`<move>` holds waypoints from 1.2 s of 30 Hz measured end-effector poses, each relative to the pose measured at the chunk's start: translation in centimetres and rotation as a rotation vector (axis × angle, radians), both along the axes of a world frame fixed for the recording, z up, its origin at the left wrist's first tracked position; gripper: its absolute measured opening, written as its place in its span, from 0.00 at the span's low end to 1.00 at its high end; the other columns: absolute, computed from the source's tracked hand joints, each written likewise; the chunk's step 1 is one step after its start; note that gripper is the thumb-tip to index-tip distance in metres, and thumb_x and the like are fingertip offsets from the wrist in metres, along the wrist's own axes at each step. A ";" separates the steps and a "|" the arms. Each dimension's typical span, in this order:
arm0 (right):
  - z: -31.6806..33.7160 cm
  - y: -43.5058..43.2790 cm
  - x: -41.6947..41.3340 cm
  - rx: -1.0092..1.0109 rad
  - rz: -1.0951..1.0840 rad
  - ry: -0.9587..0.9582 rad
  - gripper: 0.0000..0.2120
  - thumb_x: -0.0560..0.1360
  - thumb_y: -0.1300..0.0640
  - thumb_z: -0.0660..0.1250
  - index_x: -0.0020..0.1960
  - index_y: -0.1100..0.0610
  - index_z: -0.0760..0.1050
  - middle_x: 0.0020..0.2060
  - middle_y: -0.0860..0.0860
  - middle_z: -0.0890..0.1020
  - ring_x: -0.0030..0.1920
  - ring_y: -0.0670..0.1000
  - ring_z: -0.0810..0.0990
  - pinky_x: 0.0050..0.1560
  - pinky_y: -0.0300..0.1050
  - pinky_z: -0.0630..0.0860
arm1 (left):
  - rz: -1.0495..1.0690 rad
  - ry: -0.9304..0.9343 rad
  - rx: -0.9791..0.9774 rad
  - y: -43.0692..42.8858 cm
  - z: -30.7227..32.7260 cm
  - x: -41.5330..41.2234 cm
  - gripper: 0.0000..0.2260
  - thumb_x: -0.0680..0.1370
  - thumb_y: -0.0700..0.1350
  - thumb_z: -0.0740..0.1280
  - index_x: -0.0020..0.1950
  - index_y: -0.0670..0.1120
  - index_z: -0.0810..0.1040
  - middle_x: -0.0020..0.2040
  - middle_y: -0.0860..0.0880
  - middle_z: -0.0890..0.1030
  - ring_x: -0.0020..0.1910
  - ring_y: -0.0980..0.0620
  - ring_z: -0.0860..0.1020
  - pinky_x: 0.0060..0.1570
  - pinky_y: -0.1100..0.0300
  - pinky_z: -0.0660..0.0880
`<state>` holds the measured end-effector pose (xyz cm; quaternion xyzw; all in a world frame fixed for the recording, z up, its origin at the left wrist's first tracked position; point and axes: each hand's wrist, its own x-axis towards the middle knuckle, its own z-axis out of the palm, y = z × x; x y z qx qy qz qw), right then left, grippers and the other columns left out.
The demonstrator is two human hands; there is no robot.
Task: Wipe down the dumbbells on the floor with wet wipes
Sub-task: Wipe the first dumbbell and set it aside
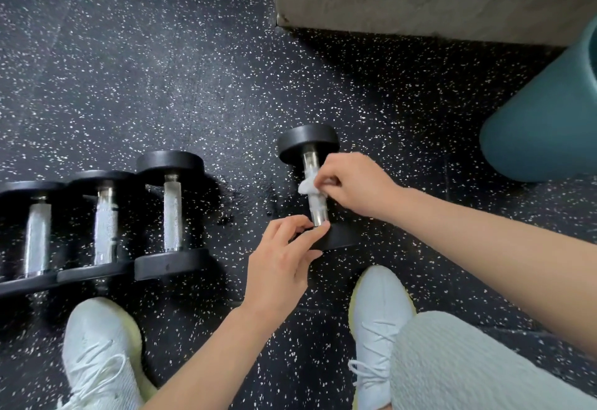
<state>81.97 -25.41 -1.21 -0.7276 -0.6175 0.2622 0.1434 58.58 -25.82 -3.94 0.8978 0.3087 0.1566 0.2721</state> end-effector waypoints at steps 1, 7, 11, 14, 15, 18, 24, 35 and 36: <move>-0.1 0.7 0.4 0.016 -0.053 -0.003 0.06 0.77 0.55 0.70 0.48 0.47 0.85 0.45 0.43 0.80 0.46 0.51 0.80 0.48 0.50 0.77 | 0.001 -0.002 -0.003 0.0 0.1 0.1 0.18 0.78 0.43 0.74 0.68 0.53 0.81 0.62 0.57 0.78 0.60 0.52 0.76 0.40 0.61 0.78; -0.2 -1.2 0.1 -0.074 0.021 0.051 0.05 0.75 0.55 0.73 0.45 0.46 0.85 0.42 0.41 0.81 0.43 0.45 0.79 0.48 0.50 0.79 | 0.041 -0.031 -0.062 0.2 -0.2 -0.3 0.14 0.78 0.45 0.76 0.63 0.50 0.81 0.62 0.59 0.78 0.60 0.54 0.77 0.47 0.59 0.79; -0.1 -2.6 -0.4 -0.146 0.169 0.041 0.06 0.75 0.57 0.72 0.44 0.46 0.85 0.41 0.40 0.79 0.41 0.43 0.78 0.47 0.46 0.77 | 0.084 -0.092 -0.075 0.0 -0.8 -0.6 0.13 0.76 0.43 0.78 0.61 0.47 0.84 0.59 0.56 0.79 0.57 0.52 0.78 0.45 0.55 0.79; -0.2 -1.1 0.4 -0.057 0.070 0.029 0.05 0.75 0.55 0.73 0.45 0.46 0.86 0.41 0.41 0.79 0.41 0.45 0.77 0.47 0.49 0.78 | 0.093 -0.117 -0.066 -0.3 -0.9 -0.2 0.14 0.77 0.44 0.76 0.63 0.49 0.85 0.58 0.54 0.78 0.54 0.52 0.76 0.39 0.53 0.79; -0.2 -0.6 0.7 -0.022 0.018 0.028 0.04 0.75 0.55 0.73 0.46 0.47 0.86 0.42 0.42 0.80 0.42 0.46 0.78 0.47 0.50 0.78 | 0.089 -0.121 -0.062 -0.4 -1.0 0.1 0.14 0.77 0.44 0.76 0.63 0.49 0.85 0.58 0.54 0.78 0.53 0.52 0.75 0.38 0.53 0.78; -0.5 0.2 1.0 0.028 -0.089 0.018 0.05 0.76 0.56 0.72 0.46 0.47 0.86 0.43 0.43 0.80 0.43 0.48 0.78 0.47 0.52 0.78 | 0.075 -0.120 -0.066 -0.6 -0.9 0.5 0.15 0.77 0.45 0.77 0.64 0.50 0.85 0.58 0.54 0.78 0.53 0.53 0.75 0.40 0.54 0.78; 0.0 -2.0 0.0 -0.099 0.080 0.018 0.06 0.76 0.55 0.71 0.46 0.46 0.85 0.40 0.41 0.77 0.42 0.45 0.76 0.46 0.49 0.77 | 0.025 -0.096 -0.081 -0.5 -0.5 0.3 0.17 0.79 0.42 0.74 0.67 0.51 0.83 0.60 0.56 0.77 0.55 0.55 0.75 0.49 0.60 0.77; -0.6 -0.7 0.7 0.024 -0.101 -0.012 0.06 0.77 0.55 0.70 0.48 0.47 0.85 0.46 0.43 0.80 0.45 0.50 0.80 0.46 0.50 0.77 | 0.038 -0.098 -0.105 -0.3 0.0 1.6 0.11 0.77 0.47 0.76 0.59 0.48 0.84 0.57 0.57 0.79 0.50 0.58 0.75 0.43 0.62 0.76; -0.6 -1.2 0.5 0.010 -0.081 -0.008 0.06 0.77 0.55 0.70 0.48 0.47 0.85 0.46 0.43 0.80 0.45 0.50 0.80 0.46 0.50 0.77 | 0.040 -0.102 -0.103 -0.2 -0.1 1.6 0.11 0.77 0.47 0.76 0.59 0.48 0.84 0.57 0.57 0.79 0.51 0.56 0.76 0.44 0.61 0.76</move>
